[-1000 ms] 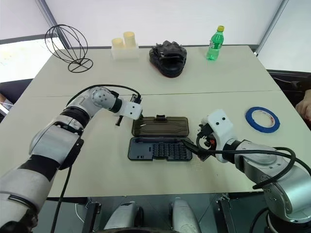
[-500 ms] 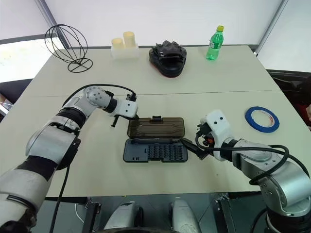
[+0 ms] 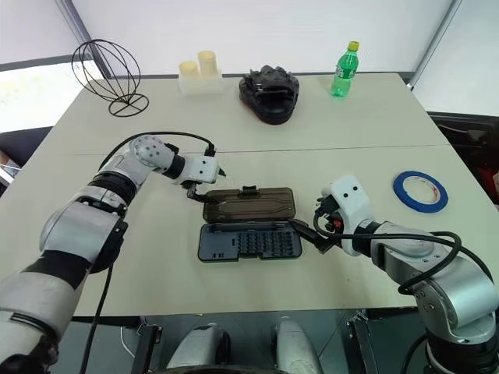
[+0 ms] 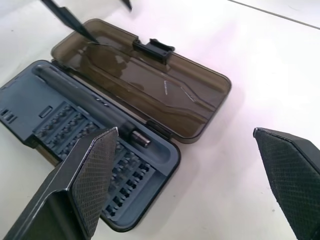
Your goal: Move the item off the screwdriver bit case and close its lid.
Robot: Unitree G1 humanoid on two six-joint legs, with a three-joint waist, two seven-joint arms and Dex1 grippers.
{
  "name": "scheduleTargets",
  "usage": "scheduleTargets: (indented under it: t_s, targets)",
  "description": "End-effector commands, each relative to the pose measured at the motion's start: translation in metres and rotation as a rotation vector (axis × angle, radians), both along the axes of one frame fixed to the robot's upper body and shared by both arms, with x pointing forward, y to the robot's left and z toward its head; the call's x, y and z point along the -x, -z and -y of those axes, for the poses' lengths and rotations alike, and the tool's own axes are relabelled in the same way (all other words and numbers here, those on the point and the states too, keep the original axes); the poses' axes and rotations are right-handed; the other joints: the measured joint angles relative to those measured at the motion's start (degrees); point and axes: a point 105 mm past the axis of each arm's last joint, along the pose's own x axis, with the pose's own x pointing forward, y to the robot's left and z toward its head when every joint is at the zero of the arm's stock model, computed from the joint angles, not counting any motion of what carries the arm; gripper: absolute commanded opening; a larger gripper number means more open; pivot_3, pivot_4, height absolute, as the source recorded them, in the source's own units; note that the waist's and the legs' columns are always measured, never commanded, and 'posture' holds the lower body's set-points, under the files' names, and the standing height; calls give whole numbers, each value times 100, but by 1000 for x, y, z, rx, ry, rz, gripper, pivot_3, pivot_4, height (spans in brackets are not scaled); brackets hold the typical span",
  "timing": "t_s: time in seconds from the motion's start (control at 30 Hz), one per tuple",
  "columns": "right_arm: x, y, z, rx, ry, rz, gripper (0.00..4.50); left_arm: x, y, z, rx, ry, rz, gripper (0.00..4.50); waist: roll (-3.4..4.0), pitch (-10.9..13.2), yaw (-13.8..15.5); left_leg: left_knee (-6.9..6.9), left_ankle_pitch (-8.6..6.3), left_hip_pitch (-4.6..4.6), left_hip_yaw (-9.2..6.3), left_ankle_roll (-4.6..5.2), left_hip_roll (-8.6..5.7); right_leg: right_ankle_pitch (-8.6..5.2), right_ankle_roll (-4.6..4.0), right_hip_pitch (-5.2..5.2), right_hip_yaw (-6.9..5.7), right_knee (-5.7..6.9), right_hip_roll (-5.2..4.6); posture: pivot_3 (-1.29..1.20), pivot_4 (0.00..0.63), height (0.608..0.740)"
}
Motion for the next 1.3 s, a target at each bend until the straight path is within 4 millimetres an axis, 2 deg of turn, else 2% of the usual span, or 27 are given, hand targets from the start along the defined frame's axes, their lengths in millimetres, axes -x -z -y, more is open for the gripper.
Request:
scheduleTargets:
  t_s: [0.03, 0.17, 0.23, 0.33, 0.43, 0.47, 0.5, 0.73, 0.9, 0.97, 1.03, 1.2, 1.3]
  targets:
    - [0, -7, -3, -2, -17, 37, 4500, -15, -73, 8, 466, -163, -131, 4343, -16, 14, 3, 4, 0, -9, -1, 0, 0, 0, 0, -4, -5, -1, 0, 0, 150, 740]
    - [3, -4, -6, -7, -44, 19, 4500, -3, -114, -4, 650, -108, -298, 4343, -21, 17, -8, 9, 0, -15, -2, -1, -4, -7, 12, -6, -11, 1, -4, 0, 150, 740]
    - [3, -4, -7, -7, -54, 14, 4500, 4, -121, -12, 665, -78, -335, 4343, -18, 15, -21, 7, 0, -10, -2, -1, -6, -9, 15, -3, -10, 2, -3, 0, 150, 740]
    - [-1, -6, -7, -8, -56, 22, 4500, 9, -119, -21, 664, -70, -373, 4343, -16, 14, -20, 2, 1, -1, -4, -1, -3, -9, 15, 1, -7, 2, -3, 0, 150, 740]
    - [-24, -18, -3, -3, -20, 82, 4500, 23, -87, -33, 612, -78, -408, 4343, -10, 14, -81, 5, 1, -1, -4, -2, -2, -9, 15, 1, 1, 3, -6, 0, 150, 740]
    - [-34, -23, -2, 4, -9, 106, 4500, 32, -72, -37, 582, -74, -420, 3832, -3, 14, -131, 3, 1, 3, -4, -2, -2, -9, 15, 1, 7, 3, -7, 0, 150, 740]
    - [-42, -27, -2, 15, -6, 126, 4500, 42, -62, -39, 574, -63, -433, 3543, -1, 15, -148, 3, 1, 4, -4, -3, -2, -9, 15, 1, 14, 7, -8, 0, 150, 740]
    - [-82, -40, -1, 73, -12, 178, 4500, 108, -25, -28, 560, -58, -501, 46, -3, 18, -106, 1, 4, -10, -3, -7, 7, -9, 15, -11, 17, 4, -10, 0, 150, 740]
    - [-98, -30, 0, 137, -31, 151, 4500, 137, 1, -23, 452, -49, -483, 46, -2, 18, -74, 3, 3, -9, -1, -6, 3, -9, 15, -4, 20, -3, -14, 0, 150, 740]
    - [-103, -27, -1, 153, -34, 137, 4500, 142, 11, -23, 412, -48, -473, 46, -1, 18, -84, 3, 3, -9, 1, -6, 3, -9, 15, -4, 20, -3, -13, 0, 150, 740]
    - [-109, -25, -2, 164, -34, 126, 4500, 141, 20, -23, 397, -58, -458, 46, 0, 19, -89, 2, 3, -8, 3, -6, 3, -9, 15, -4, 20, -2, -13, 0, 150, 740]
    - [-113, -19, -3, 216, -59, 103, 4500, 129, 58, -35, 227, -100, -299, 46, -1, 18, -82, 2, 3, -8, 4, -5, 3, -9, 15, -4, 20, -11, -13, 0, 150, 740]
    - [-112, -12, -6, 235, -93, 73, 4500, 124, 68, -36, 231, -123, -282, 46, 10, 11, -55, 3, 2, -2, 7, -5, 3, -9, 15, 2, 20, -14, -15, 0, 150, 740]
